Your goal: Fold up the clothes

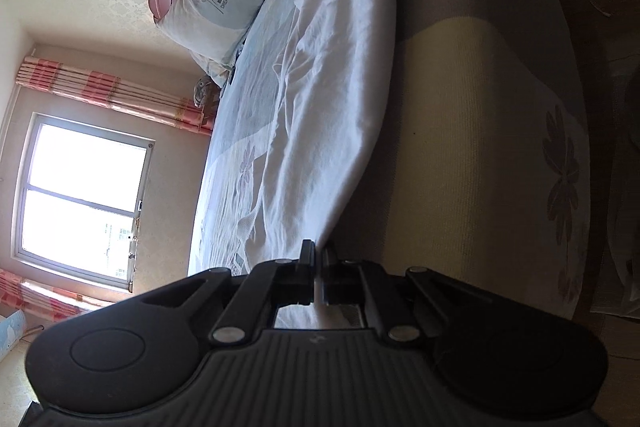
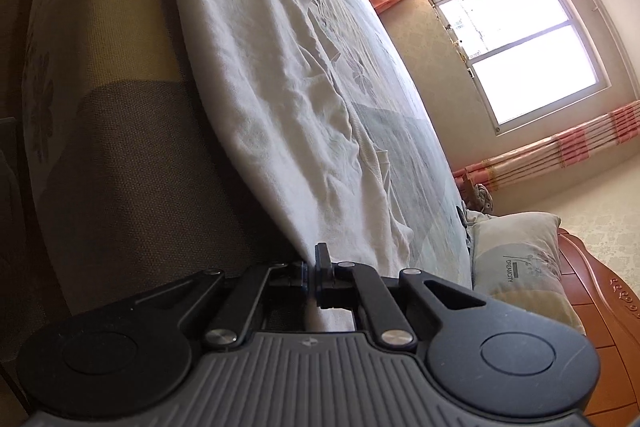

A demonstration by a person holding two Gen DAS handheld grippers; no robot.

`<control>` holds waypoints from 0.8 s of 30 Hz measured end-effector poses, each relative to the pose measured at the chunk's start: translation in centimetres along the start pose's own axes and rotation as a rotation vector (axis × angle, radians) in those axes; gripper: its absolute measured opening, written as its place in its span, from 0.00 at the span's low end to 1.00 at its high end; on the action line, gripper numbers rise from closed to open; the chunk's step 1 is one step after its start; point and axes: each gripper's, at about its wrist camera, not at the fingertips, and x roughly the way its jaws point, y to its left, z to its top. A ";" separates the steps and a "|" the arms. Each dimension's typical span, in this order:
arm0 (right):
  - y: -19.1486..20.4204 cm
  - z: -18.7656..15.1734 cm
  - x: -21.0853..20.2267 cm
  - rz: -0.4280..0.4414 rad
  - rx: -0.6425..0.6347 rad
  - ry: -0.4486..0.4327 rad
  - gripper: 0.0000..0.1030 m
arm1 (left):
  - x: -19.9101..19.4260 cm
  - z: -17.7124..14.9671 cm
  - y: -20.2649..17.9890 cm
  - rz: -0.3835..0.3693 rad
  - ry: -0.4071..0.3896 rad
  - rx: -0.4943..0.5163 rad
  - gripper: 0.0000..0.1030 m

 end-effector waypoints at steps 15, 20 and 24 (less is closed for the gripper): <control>-3.7 -2.2 -4.7 -0.073 0.181 0.024 0.10 | -0.6 -2.4 8.2 -0.064 -0.019 -0.415 0.11; -5.1 -1.1 -0.7 0.018 0.354 -0.017 0.14 | 2.2 -4.1 6.4 -0.170 0.067 -0.471 0.11; -4.1 -3.3 0.8 0.103 0.434 0.025 0.15 | 1.1 -6.4 5.7 -0.210 0.110 -0.532 0.11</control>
